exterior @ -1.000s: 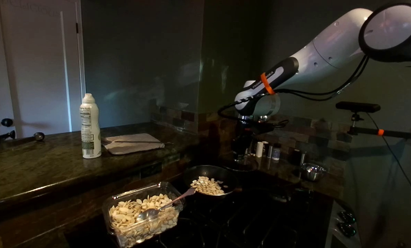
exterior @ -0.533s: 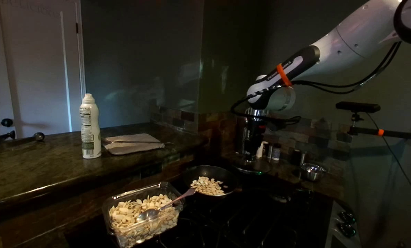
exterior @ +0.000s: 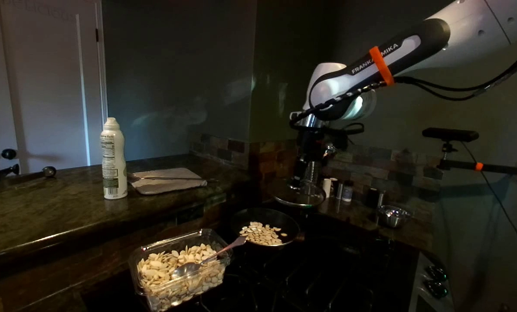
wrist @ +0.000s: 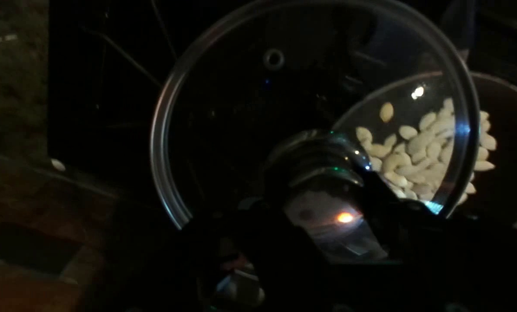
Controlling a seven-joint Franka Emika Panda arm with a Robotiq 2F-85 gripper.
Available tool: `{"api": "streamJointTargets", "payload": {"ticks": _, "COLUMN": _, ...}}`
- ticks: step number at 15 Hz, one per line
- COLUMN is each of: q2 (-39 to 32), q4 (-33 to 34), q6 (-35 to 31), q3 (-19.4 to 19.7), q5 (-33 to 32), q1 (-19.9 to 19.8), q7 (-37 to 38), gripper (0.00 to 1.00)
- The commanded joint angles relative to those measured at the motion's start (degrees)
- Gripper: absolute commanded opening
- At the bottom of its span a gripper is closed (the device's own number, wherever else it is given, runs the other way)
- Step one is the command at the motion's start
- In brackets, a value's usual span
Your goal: Pick up the lid from the counter to the right of the stove and place it on the counter above the stove
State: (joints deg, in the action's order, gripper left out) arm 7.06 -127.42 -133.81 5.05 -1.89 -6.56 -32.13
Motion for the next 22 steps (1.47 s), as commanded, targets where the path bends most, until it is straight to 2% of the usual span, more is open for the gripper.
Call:
{"api": "streamJointTargets", "payload": {"ticks": 1, "q2": 0.5, "q4": 2.8, "q6": -2.6, "q3": -1.7, "q5": 1.0, "q1": 4.7, "q7": -3.8, "gripper": 0.23}}
{"api": "streamJointTargets", "payload": {"ticks": 2, "q2": -0.6, "q4": 4.5, "q6": -2.9, "q3": -1.8, "q5": 3.3, "q1": 6.1, "q7": -6.6, "gripper": 0.23}}
{"api": "streamJointTargets", "payload": {"ticks": 3, "q2": 0.7, "q4": 1.8, "q6": -2.0, "q3": -1.1, "q5": 0.7, "q1": 4.7, "q7": -2.4, "gripper": 0.48}}
{"api": "streamJointTargets", "payload": {"ticks": 7, "q2": -0.3, "q4": 3.9, "q6": -2.1, "q3": -2.0, "q5": 1.9, "q1": 6.5, "q7": -4.3, "gripper": 0.48}}
{"api": "streamJointTargets", "payload": {"ticks": 8, "q2": -0.4, "q4": 3.9, "q6": -2.1, "q3": -1.9, "q5": 2.0, "q1": 6.4, "q7": -4.6, "gripper": 0.23}}
{"api": "streamJointTargets", "payload": {"ticks": 10, "q2": -3.0, "q4": 7.6, "q6": -4.1, "q3": -2.5, "q5": 0.9, "q1": 6.5, "q7": -1.1, "gripper": 0.23}}
{"api": "streamJointTargets", "payload": {"ticks": 14, "q2": -7.4, "q4": 17.5, "q6": -5.6, "q3": -4.7, "q5": -6.8, "q1": 7.1, "q7": 6.0, "gripper": 0.23}}
{"api": "streamJointTargets", "payload": {"ticks": 20, "q2": -20.3, "q4": 37.3, "q6": -0.4, "q3": -6.3, "q5": -12.1, "q1": 8.6, "q7": 11.2, "gripper": 0.23}}
{"api": "streamJointTargets", "payload": {"ticks": 22, "q2": -25.0, "q4": 43.5, "q6": 3.7, "q3": -5.5, "q5": -12.8, "q1": 9.5, "q7": 19.6, "gripper": 0.23}}
